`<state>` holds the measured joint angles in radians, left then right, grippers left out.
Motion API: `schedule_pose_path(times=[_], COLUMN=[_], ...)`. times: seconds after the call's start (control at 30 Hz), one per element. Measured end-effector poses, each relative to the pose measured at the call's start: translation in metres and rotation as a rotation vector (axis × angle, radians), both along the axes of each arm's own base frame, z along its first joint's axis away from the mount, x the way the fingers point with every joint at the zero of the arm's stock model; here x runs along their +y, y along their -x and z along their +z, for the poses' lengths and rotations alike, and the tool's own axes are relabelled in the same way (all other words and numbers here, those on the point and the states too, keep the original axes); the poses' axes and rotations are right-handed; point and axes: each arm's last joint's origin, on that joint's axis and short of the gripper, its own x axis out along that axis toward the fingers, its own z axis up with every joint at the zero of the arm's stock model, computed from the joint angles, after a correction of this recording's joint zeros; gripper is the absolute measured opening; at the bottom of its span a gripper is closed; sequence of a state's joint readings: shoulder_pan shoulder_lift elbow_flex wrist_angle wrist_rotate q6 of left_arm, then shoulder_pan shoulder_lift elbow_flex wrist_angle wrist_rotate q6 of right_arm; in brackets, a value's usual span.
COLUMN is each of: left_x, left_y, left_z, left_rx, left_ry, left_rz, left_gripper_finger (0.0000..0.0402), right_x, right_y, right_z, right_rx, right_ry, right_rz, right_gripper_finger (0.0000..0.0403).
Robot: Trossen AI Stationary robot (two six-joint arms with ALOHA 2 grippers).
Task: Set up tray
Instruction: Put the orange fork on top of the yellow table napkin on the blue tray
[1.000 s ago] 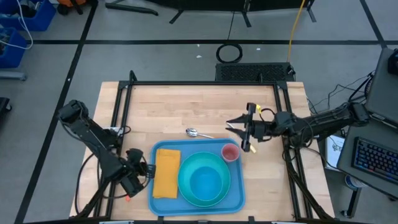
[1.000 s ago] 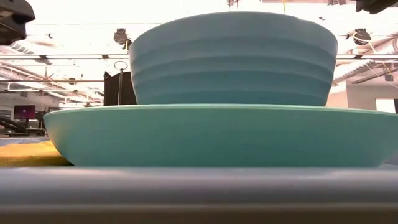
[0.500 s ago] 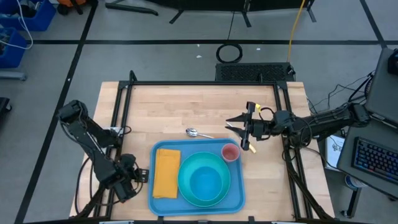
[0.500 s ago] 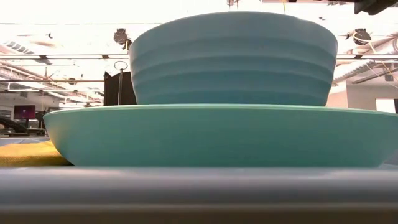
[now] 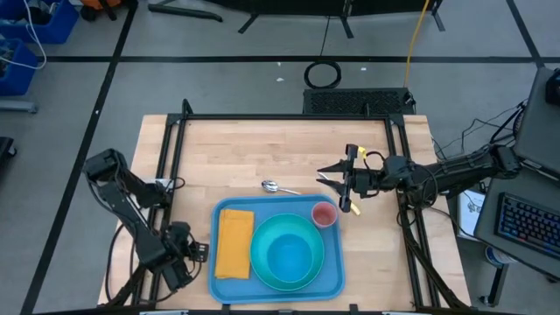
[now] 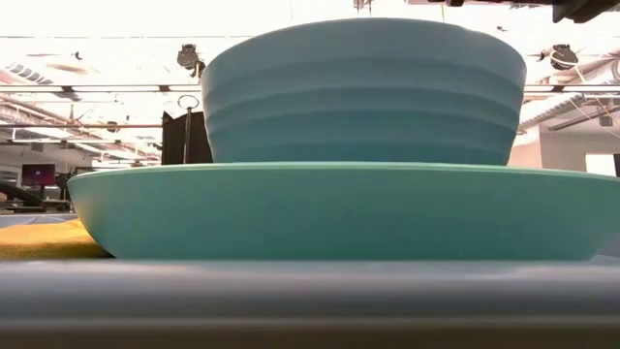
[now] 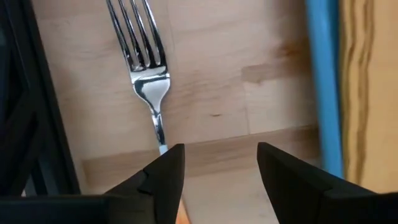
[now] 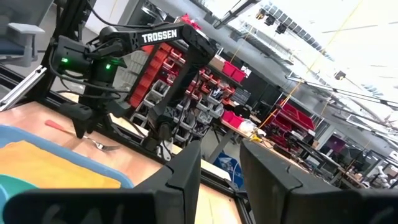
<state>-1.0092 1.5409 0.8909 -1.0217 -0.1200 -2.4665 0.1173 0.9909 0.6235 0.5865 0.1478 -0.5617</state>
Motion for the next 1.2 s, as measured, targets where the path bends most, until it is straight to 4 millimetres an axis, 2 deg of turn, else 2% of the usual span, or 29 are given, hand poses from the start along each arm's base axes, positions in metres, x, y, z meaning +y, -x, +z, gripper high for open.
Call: schedule_pose_path(times=[0.37,0.8,1.1,1.2], left_x=[-0.009,-0.008,-0.003,-0.005], left_y=[0.002,0.005,0.010,0.008], left_z=[-0.013,-0.012,-0.016,-0.019], left_rx=[0.043,0.106,0.343,0.262], left_ry=[-0.004,0.000,0.025,-0.012], left_rz=[-0.016,-0.001,0.068,0.033], left_gripper_finger=[0.0207,0.0207,0.0207,0.0207], right_x=[0.002,0.002,0.002,0.002], right_y=[0.000,0.000,0.000,0.000], right_z=[-0.001,-0.003,-0.004,-0.004], right_rx=[0.009,0.030,0.037,0.038], right_ry=[-0.014,-0.014,-0.017,-0.016], right_rz=[0.064,0.076,0.077,0.076], right_gripper_finger=[0.0102,0.0102,0.0102,0.0102])
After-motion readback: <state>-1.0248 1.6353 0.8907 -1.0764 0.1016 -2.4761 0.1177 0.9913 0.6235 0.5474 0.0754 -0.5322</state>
